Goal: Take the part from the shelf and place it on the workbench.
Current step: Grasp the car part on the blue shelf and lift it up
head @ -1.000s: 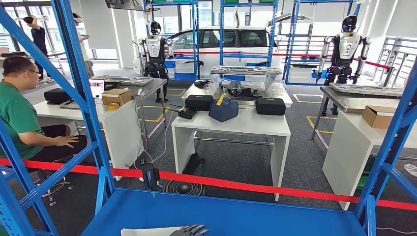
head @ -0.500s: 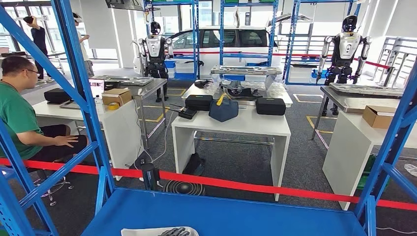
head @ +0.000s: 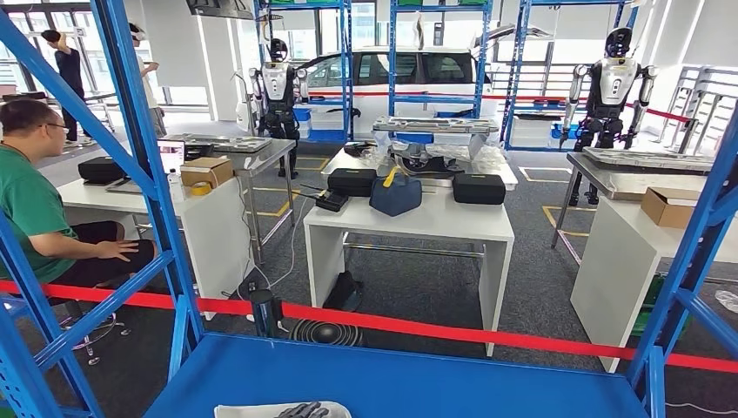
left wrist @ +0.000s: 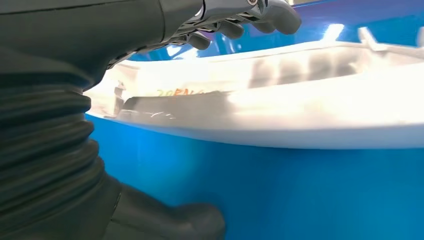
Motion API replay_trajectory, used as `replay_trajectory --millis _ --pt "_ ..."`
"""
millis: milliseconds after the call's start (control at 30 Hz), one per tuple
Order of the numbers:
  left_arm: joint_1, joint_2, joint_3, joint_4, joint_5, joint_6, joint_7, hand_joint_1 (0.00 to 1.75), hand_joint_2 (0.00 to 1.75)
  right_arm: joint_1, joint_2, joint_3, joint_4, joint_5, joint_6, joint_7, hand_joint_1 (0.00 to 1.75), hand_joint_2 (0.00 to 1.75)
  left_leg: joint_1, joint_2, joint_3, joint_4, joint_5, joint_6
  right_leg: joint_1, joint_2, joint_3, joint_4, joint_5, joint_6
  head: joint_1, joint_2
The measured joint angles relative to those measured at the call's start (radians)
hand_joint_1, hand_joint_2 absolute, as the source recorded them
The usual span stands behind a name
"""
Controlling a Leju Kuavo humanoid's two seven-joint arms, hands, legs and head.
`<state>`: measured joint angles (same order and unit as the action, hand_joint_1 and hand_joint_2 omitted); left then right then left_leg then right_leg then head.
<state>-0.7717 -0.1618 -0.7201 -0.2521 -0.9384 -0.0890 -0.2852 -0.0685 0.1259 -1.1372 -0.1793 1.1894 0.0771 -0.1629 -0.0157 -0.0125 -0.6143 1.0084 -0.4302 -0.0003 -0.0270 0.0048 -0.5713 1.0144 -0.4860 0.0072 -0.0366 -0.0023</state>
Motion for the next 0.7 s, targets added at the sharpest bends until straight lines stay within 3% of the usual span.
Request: replay_trajectory --millis 700 --pt "0.022 0.012 0.016 0.004 -0.01 0.013 -0.037 1.75 1.75 0.0 0.0 0.0 0.0 0.015 0.0 0.0 0.0 0.0 0.0 0.0 0.004 0.0 0.0 0.0 0.0 0.0 0.004 0.0 -0.001 0.0 0.0 0.0"
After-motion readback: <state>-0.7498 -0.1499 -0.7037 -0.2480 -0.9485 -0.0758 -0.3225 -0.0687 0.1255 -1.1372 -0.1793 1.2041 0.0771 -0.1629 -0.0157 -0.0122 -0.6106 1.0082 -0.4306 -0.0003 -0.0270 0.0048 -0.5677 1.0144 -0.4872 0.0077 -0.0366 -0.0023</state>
